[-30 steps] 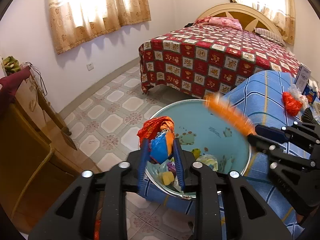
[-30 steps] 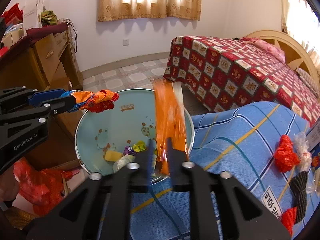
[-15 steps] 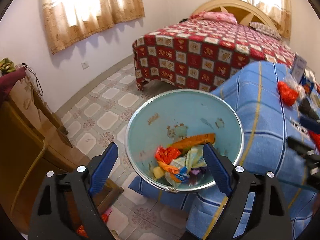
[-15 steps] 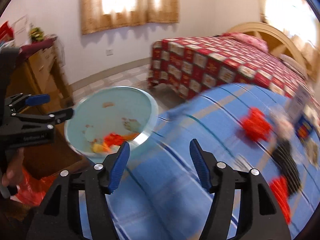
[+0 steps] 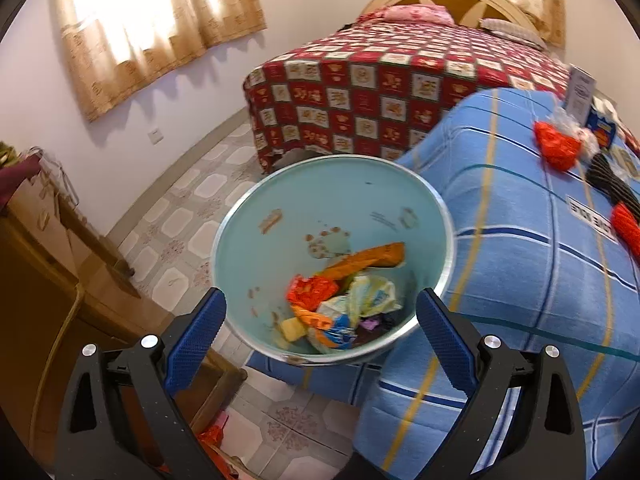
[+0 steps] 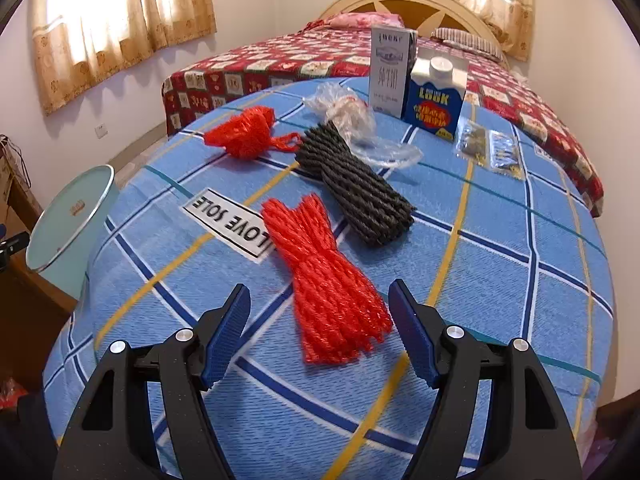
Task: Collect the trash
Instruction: 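Move both empty tools back to the table pile, then grasp the red mesh rope bundle with the right tool, then grasp the red plastic bag with the left tool while the right tool holds the red rope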
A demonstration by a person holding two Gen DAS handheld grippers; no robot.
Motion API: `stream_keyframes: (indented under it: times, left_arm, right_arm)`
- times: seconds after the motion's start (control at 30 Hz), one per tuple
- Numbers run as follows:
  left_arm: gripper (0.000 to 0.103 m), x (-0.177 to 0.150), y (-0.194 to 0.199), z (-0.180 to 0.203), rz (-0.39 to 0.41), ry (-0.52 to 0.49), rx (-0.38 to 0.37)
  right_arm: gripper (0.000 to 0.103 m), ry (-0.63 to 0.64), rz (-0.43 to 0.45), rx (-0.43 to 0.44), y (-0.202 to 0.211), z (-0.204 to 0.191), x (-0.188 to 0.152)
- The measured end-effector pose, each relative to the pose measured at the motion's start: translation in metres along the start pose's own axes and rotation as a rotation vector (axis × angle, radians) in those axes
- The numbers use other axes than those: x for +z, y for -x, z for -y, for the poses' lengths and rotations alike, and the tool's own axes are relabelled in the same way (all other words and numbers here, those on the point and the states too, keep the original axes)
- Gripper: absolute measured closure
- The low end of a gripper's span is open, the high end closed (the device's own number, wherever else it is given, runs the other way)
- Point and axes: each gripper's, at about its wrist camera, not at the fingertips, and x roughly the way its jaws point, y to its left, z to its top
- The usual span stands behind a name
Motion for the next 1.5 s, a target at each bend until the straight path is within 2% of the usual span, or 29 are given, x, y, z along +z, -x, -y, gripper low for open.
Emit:
stream_keyframes:
  times: [0.07,0.13,0.2,0.3,0.5,0.67,0.9,1.07,1.3,1.5]
  left_arm:
    - [0.009,0.001,0.000,0.009,-0.005,-0.016,-0.002]
    - [0.009,0.002,0.000,0.018,-0.013,-0.025,-0.015]
    - [0.009,0.004,0.000,0.026,-0.021,-0.033,-0.018]
    - [0.009,0.007,-0.001,0.035,-0.029,-0.036,-0.032]
    - [0.010,0.019,0.004,0.060,-0.003,-0.066,-0.042]
    - [0.010,0.041,0.007,0.094,0.027,-0.081,-0.070]
    - [0.009,0.078,-0.004,0.158,0.045,-0.111,-0.119]
    - [0.009,0.099,-0.016,0.190,0.047,-0.120,-0.141]
    - [0.009,0.127,-0.033,0.227,0.046,-0.114,-0.172]
    - [0.010,0.142,-0.054,0.247,0.021,-0.109,-0.186]
  right_arm:
    - [0.032,-0.005,-0.011,0.008,-0.006,0.006,0.001]
    - [0.039,-0.007,-0.041,0.025,-0.015,0.007,0.002]
    - [0.069,-0.009,-0.068,0.046,-0.019,0.012,-0.002]
    - [0.080,0.000,-0.058,0.060,-0.017,0.013,-0.003]
    - [0.082,-0.028,0.054,0.071,0.012,0.016,-0.001]
    - [0.082,-0.091,0.110,0.009,0.021,0.040,0.014]
    - [0.082,-0.192,0.119,-0.085,0.012,0.085,0.031]
    - [0.082,-0.253,0.102,-0.141,-0.001,0.116,0.041]
    - [0.082,-0.281,0.074,-0.184,-0.020,0.141,0.051]
    - [0.082,-0.271,0.067,-0.179,-0.027,0.143,0.055]
